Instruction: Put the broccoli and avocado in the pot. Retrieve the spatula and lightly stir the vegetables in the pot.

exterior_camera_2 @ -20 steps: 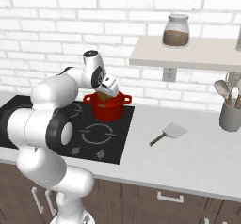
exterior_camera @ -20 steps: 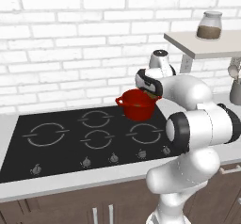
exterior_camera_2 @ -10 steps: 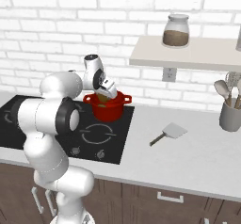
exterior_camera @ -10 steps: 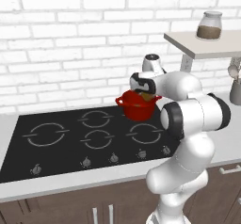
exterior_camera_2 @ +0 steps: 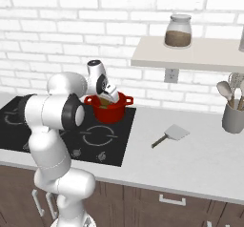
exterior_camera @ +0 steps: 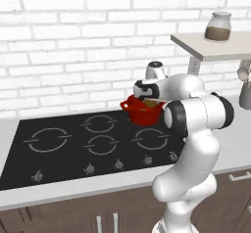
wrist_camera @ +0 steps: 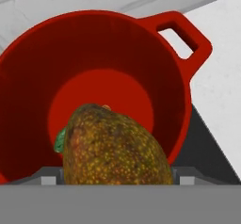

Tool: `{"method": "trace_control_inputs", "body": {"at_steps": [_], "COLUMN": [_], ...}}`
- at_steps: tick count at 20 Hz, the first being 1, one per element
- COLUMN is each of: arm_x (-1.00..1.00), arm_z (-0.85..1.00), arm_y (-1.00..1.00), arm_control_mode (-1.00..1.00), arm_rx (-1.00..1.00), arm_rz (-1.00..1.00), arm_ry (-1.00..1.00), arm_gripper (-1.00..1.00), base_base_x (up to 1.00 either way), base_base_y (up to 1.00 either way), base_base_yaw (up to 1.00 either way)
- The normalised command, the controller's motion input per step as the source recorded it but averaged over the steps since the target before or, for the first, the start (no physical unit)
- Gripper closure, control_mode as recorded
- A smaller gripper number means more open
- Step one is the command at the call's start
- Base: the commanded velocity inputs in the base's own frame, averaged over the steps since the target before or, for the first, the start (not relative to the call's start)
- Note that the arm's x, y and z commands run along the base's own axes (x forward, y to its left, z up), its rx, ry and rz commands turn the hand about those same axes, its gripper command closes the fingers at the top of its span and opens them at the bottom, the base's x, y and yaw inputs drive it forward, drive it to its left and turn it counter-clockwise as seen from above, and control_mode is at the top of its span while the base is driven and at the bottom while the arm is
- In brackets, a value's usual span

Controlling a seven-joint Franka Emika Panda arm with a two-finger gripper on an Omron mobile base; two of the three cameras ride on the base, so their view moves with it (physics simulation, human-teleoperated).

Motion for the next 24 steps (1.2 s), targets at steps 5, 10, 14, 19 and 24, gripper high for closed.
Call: {"method": "trace_control_inputs", "body": {"at_steps": [5,10,14,19,24], "arm_x": [0.01,0.11,0.04,0.00,0.00], "arm_z": [-0.18,-0.18,-0.02,0.01,0.26], "arm_y": [0.01,0.03,0.00,0.00,0.00], "arm_control_mode": [-1.00,-1.00,-1.00,-1.00,-1.00], "arm_rx": [0.00,0.00,0.00,0.00,0.00], "arm_rz": [0.00,0.00,0.00,0.00,0.00], "arm_ry": [0.04,0.00,0.01,0.01,0.00], "arm_gripper": [1.00,1.00,-1.00,-1.00,-1.00], "base_base_x": [0.00,0.00,0.00,0.00,0.00], "base_base_y": [0.00,0.00,0.00,0.00,0.00], "base_base_yaw": [0.00,0.00,0.00,0.00,0.00]}}
